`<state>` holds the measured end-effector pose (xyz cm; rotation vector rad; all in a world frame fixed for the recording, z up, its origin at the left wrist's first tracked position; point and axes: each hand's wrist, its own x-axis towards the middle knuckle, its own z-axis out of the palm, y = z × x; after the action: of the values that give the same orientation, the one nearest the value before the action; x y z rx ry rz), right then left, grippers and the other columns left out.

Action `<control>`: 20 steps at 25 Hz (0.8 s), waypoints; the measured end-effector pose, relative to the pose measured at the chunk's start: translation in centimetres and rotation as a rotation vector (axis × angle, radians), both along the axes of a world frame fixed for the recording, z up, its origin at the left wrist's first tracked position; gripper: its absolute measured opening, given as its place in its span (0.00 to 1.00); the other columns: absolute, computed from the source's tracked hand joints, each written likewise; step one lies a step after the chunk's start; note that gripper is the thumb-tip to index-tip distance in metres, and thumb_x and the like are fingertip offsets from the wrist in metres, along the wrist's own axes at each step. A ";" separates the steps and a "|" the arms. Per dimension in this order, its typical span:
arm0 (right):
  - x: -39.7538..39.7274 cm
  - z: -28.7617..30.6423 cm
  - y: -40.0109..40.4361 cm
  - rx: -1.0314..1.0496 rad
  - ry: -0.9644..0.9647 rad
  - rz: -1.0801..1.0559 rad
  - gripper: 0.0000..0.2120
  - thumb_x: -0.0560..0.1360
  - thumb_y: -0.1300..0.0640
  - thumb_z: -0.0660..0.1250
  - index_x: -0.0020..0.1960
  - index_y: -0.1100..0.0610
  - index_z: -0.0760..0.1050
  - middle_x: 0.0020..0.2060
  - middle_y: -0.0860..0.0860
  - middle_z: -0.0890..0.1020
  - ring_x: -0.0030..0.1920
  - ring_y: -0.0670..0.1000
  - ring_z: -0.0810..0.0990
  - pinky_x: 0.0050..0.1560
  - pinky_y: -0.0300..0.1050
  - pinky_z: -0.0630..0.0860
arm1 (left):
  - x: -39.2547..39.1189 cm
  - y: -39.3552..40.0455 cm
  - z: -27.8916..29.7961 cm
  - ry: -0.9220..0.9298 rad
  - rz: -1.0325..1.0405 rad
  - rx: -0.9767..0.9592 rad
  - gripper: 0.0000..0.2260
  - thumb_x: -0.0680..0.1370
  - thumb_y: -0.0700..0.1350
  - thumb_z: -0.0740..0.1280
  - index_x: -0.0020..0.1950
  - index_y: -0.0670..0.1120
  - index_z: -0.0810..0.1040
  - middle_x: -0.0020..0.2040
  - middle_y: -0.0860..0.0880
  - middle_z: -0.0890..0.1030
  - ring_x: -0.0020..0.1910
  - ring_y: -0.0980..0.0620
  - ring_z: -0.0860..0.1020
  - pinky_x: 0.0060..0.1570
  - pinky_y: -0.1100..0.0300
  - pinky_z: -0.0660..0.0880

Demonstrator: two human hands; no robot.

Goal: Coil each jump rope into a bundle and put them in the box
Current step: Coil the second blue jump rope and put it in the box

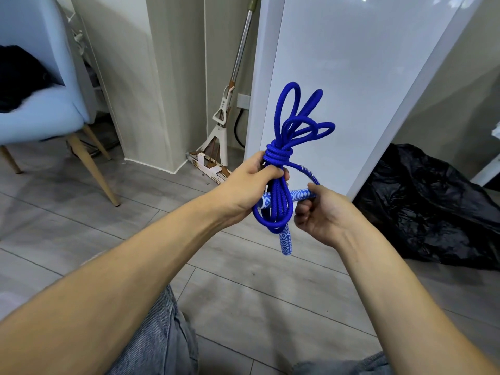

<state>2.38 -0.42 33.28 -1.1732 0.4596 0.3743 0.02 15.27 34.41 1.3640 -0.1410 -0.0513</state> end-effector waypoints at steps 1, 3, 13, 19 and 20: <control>0.0 -0.1 -0.1 0.019 0.013 0.032 0.13 0.83 0.56 0.58 0.40 0.55 0.64 0.25 0.50 0.64 0.21 0.48 0.64 0.28 0.41 0.60 | 0.0 0.0 0.0 -0.018 0.004 -0.001 0.10 0.81 0.34 0.58 0.62 0.39 0.72 0.42 0.47 0.78 0.47 0.48 0.74 0.48 0.56 0.74; -0.1 -0.2 -0.2 0.049 0.036 0.082 0.12 0.83 0.56 0.58 0.41 0.55 0.64 0.26 0.50 0.64 0.22 0.48 0.63 0.31 0.41 0.60 | 0.1 0.0 0.1 -0.023 -0.020 -0.067 0.10 0.81 0.34 0.59 0.62 0.40 0.72 0.43 0.47 0.79 0.45 0.49 0.76 0.48 0.57 0.74; -2.0 1.0 0.6 -0.206 -0.146 0.438 0.12 0.81 0.52 0.63 0.42 0.53 0.81 0.40 0.54 0.81 0.41 0.56 0.81 0.45 0.52 0.79 | 1.3 1.1 -1.0 -0.057 0.194 0.130 0.10 0.80 0.37 0.63 0.61 0.44 0.72 0.45 0.49 0.83 0.45 0.51 0.80 0.50 0.51 0.78; -2.5 0.7 1.5 0.055 -0.159 0.425 0.07 0.77 0.62 0.68 0.54 0.61 0.79 0.44 0.59 0.84 0.47 0.60 0.86 0.50 0.61 0.83 | 1.8 1.1 -1.6 -0.083 0.229 0.113 0.09 0.80 0.38 0.65 0.58 0.47 0.72 0.51 0.45 0.84 0.51 0.49 0.82 0.52 0.52 0.79; -2.5 0.5 2.0 -0.027 -0.195 0.388 0.08 0.77 0.64 0.68 0.56 0.62 0.78 0.41 0.59 0.84 0.41 0.57 0.86 0.45 0.54 0.84 | 1.8 1.1 -1.7 -0.088 0.245 0.120 0.09 0.79 0.38 0.66 0.57 0.48 0.72 0.53 0.44 0.83 0.52 0.47 0.82 0.53 0.49 0.80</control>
<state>-0.17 1.53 33.76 -1.3124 0.0637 0.5818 1.87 16.39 32.69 1.4953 -0.0442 0.2090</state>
